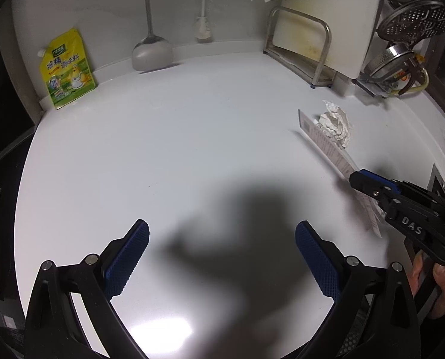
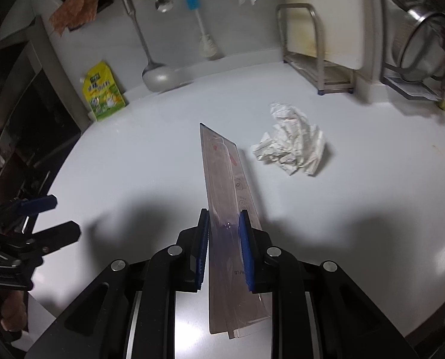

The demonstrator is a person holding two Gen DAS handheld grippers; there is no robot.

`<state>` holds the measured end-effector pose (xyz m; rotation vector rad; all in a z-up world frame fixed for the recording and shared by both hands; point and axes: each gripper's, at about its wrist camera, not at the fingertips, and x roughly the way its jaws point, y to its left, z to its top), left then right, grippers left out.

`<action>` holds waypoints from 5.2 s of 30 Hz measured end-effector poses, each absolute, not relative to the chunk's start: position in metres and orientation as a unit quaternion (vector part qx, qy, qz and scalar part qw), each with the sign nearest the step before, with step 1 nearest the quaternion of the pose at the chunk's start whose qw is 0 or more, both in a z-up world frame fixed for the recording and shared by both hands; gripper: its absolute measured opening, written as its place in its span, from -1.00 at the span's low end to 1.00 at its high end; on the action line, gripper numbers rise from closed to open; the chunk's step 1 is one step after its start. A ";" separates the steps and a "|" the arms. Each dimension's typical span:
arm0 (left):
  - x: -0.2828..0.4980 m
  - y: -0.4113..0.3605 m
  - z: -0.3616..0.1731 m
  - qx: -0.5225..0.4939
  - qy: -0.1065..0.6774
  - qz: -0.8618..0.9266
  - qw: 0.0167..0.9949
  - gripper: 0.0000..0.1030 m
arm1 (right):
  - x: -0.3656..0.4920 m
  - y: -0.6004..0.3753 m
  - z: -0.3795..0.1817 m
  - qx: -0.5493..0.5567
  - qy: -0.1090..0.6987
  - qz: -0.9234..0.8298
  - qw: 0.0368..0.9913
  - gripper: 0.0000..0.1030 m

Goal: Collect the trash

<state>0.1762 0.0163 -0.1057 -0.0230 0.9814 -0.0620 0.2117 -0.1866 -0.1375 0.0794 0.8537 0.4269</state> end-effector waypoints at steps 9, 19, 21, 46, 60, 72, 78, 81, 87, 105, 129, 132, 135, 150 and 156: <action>0.202 -0.026 -0.105 0.000 0.444 -0.072 0.893 0.87 | 0.182 -0.238 -0.127 0.078 0.392 0.141 0.906 -0.62; 0.258 -0.091 -0.119 0.001 0.397 -0.117 0.910 0.87 | 0.184 -0.305 -0.131 0.141 0.366 0.055 0.918 -0.62; 0.267 -0.101 -0.122 0.001 0.395 -0.128 0.910 0.87 | 0.185 -0.316 -0.130 0.152 0.360 0.042 0.920 -0.62; 0.328 -0.155 -0.157 0.016 0.446 -0.131 0.885 -0.06 | 0.182 -0.338 -0.144 0.197 0.351 0.005 0.915 -0.62; 0.257 -0.127 -0.112 0.026 0.414 -0.150 0.898 -0.17 | 0.152 -0.318 -0.128 0.187 0.360 0.023 0.914 -0.62; 0.117 -0.072 -0.077 0.049 0.415 -0.133 0.899 -0.17 | 0.053 -0.271 -0.104 0.178 0.391 0.082 0.899 -0.62; 0.055 -0.056 -0.081 0.037 0.437 -0.114 0.891 -0.17 | 0.000 -0.251 -0.108 0.163 0.422 0.118 0.884 -0.62; 0.027 -0.055 -0.085 0.037 0.447 -0.106 0.888 -0.17 | -0.022 -0.241 -0.112 0.149 0.437 0.134 0.877 -0.62; -0.009 -0.056 -0.095 0.033 0.458 -0.088 0.884 -0.17 | -0.053 -0.229 -0.125 0.131 0.468 0.159 0.859 -0.62; -0.043 -0.055 -0.105 0.022 0.483 -0.060 0.873 -0.11 | -0.072 -0.219 -0.142 0.115 0.513 0.179 0.832 -0.59; -0.047 -0.050 -0.077 0.013 0.470 -0.031 0.882 0.63 | -0.075 -0.231 -0.113 0.119 0.480 0.179 0.851 0.15; -0.047 -0.051 -0.075 0.012 0.468 -0.032 0.883 0.63 | -0.074 -0.231 -0.113 0.117 0.480 0.179 0.851 0.15; -0.046 -0.052 -0.073 0.013 0.465 -0.032 0.884 0.63 | -0.074 -0.233 -0.111 0.118 0.477 0.178 0.852 0.18; -0.043 -0.051 -0.056 0.013 0.450 -0.022 0.893 0.82 | -0.072 -0.240 -0.100 0.116 0.462 0.170 0.863 0.31; -0.044 -0.051 -0.048 0.021 0.442 -0.018 0.897 0.86 | -0.072 -0.242 -0.099 0.121 0.461 0.169 0.863 0.38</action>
